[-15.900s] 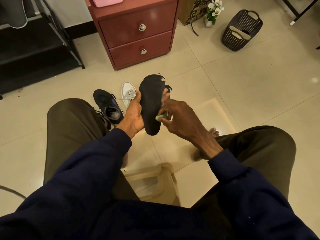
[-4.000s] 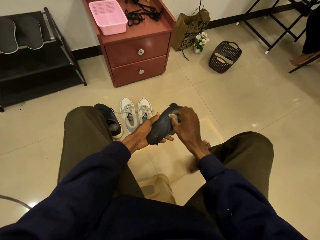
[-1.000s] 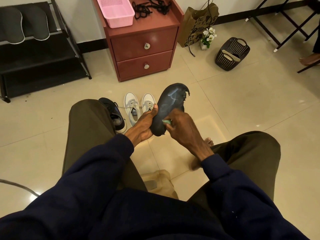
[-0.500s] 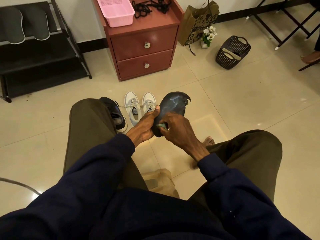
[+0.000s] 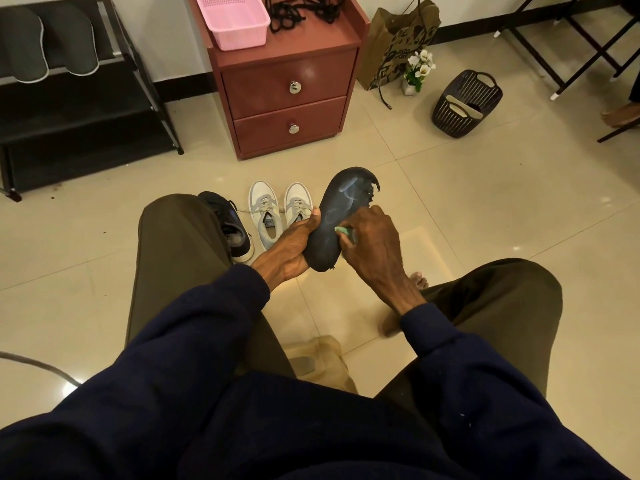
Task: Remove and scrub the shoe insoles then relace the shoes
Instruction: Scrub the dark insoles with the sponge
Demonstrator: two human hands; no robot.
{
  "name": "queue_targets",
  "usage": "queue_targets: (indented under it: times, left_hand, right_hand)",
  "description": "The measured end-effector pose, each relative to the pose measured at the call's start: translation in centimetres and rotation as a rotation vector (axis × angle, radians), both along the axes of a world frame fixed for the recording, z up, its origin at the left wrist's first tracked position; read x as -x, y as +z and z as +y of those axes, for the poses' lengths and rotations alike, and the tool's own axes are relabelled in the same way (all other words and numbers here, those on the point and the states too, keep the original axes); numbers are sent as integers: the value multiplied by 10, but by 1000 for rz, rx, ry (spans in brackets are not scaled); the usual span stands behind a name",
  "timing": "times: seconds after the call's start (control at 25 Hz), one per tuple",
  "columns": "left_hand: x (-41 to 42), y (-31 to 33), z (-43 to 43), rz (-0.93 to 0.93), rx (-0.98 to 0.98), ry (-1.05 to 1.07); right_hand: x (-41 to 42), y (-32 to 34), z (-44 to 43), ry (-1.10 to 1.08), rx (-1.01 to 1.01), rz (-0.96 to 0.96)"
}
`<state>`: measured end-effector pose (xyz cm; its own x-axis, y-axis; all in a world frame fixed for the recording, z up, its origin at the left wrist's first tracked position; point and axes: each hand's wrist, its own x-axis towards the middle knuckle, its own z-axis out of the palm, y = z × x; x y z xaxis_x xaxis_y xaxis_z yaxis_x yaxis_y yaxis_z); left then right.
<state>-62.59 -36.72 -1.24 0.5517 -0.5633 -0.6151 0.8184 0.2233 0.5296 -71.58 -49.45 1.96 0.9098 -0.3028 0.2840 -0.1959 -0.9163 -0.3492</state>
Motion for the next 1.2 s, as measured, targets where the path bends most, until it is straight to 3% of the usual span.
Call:
queue_targets:
  times: [0.16, 0.28, 0.36, 0.52, 0.6, 0.72, 0.88, 0.96, 1.08, 1.2]
  left_hand:
    - [3, 2, 1, 2, 3, -48]
    - [2, 1, 1, 12, 14, -26]
    - [1, 0, 0, 19, 18, -4]
    - [3, 2, 1, 5, 4, -46]
    - [2, 4, 2, 9, 14, -43]
    - [-1, 3, 0, 9, 42, -27]
    - [0, 4, 1, 0, 27, -45]
    - [-1, 1, 2, 2, 29, -43]
    - [-3, -2, 1, 20, 53, -21]
    - [-1, 0, 1, 5, 20, -33]
  right_hand:
    - [3, 0, 21, 284, -193, 140]
    - [-2, 2, 6, 94, -12, 83]
    - [0, 3, -3, 12, 5, -2]
    - [4, 0, 15, 293, -325, 208]
    - [2, 0, 9, 247, -275, 245]
    - [2, 3, -8, 43, -79, 143]
    - [5, 6, 8, 311, -327, 275]
    - [4, 4, 7, 282, -241, 270]
    - [3, 7, -12, 35, -91, 176]
    - [4, 7, -2, 197, -203, 225]
